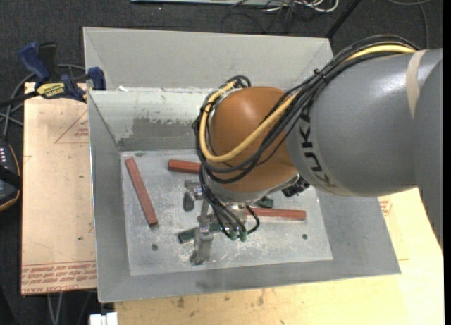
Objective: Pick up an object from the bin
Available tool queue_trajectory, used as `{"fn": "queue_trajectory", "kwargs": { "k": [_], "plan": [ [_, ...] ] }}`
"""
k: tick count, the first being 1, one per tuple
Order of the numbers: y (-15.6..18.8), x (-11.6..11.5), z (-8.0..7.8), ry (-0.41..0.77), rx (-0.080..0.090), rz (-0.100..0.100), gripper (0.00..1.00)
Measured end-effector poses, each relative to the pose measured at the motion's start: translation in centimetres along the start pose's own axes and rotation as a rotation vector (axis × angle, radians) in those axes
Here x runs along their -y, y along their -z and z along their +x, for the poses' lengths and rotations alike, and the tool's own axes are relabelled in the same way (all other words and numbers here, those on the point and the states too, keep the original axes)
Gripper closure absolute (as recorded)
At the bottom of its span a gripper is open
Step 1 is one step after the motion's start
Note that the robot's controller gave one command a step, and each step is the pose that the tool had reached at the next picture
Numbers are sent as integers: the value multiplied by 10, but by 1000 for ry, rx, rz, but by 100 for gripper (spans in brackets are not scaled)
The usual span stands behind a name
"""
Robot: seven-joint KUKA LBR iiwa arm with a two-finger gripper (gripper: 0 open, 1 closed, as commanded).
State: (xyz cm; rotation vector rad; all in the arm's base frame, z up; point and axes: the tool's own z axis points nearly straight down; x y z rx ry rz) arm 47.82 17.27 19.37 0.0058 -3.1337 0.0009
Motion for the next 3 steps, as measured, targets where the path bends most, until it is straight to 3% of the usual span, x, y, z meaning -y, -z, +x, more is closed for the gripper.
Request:
{"fn": "queue_trajectory", "kwargs": {
  "k": [1, 2, 3],
  "plan": [
    [-125, 37, -21, 230, 13, -1, 0],
    [-123, 36, -19, 232, 9, -1, 100],
    [27, 40, -41, 339, 20, 0, 100]
  ]
}}
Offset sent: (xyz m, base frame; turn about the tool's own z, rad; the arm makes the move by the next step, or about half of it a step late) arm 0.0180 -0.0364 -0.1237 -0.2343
